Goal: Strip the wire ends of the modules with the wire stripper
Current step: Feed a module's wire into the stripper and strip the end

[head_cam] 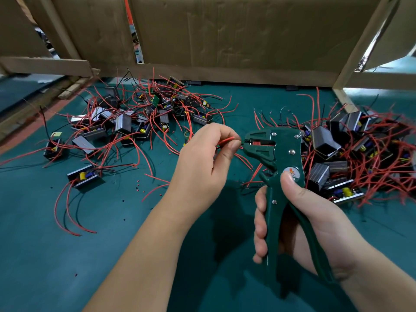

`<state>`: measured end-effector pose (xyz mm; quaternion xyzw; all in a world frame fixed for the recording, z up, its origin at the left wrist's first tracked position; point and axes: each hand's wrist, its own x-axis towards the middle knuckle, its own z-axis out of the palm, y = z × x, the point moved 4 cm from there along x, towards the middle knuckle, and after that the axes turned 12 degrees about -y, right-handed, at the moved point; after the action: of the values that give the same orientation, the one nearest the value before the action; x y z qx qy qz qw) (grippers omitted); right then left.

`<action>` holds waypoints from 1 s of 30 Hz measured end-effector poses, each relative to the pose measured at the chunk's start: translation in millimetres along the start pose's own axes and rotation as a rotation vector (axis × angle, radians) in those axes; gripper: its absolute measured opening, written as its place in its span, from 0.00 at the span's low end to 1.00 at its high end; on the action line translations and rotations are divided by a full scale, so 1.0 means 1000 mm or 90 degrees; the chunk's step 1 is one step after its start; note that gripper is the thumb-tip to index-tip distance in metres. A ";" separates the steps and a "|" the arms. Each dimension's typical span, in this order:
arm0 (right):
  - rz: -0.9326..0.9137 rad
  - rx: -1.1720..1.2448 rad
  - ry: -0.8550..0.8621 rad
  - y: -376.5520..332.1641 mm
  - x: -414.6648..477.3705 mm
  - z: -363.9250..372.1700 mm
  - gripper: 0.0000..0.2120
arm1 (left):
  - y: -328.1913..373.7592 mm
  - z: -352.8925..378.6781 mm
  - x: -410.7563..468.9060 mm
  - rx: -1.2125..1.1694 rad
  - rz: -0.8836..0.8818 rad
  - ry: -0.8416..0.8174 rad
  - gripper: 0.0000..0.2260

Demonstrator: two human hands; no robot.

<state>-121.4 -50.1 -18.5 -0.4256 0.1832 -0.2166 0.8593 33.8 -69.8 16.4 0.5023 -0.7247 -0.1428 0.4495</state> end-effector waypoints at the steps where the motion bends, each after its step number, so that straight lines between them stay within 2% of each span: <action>1: -0.004 -0.004 0.016 0.001 0.000 0.000 0.27 | 0.000 0.001 -0.001 -0.058 -0.015 -0.006 0.02; 4: -0.022 -0.006 0.107 0.002 0.001 -0.002 0.27 | -0.002 0.004 -0.002 -0.286 -0.079 -0.030 0.10; 5: -0.024 -0.004 0.136 0.001 0.001 -0.004 0.26 | -0.004 0.006 -0.003 -0.314 -0.095 -0.049 0.12; 7: -0.024 0.015 0.143 0.000 0.003 -0.005 0.24 | -0.003 0.010 -0.002 -0.269 -0.112 -0.108 0.12; 9: -0.047 0.068 0.104 -0.004 0.004 -0.005 0.23 | -0.004 0.013 -0.002 -0.194 -0.108 -0.142 0.11; 13: -0.104 0.137 0.042 -0.015 0.000 -0.009 0.20 | -0.008 0.005 -0.001 -0.081 -0.092 -0.092 0.09; 16: -0.063 0.127 0.000 -0.012 -0.001 -0.009 0.22 | -0.010 0.001 -0.001 -0.012 -0.074 -0.053 0.08; 20: 0.002 0.113 -0.055 -0.001 0.002 0.001 0.24 | -0.010 0.002 -0.001 0.014 -0.044 -0.056 0.08; 24: 0.009 0.108 -0.095 0.003 0.003 0.006 0.22 | -0.008 0.004 -0.001 0.019 -0.029 -0.066 0.08; 30: 0.017 0.084 -0.073 0.004 0.002 0.005 0.22 | -0.007 0.005 0.000 0.043 -0.019 -0.069 0.08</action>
<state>-116.2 -45.2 -19.1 -0.3775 0.1245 -0.1922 0.8972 34.0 -74.1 9.1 0.5193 -0.7450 -0.1519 0.3902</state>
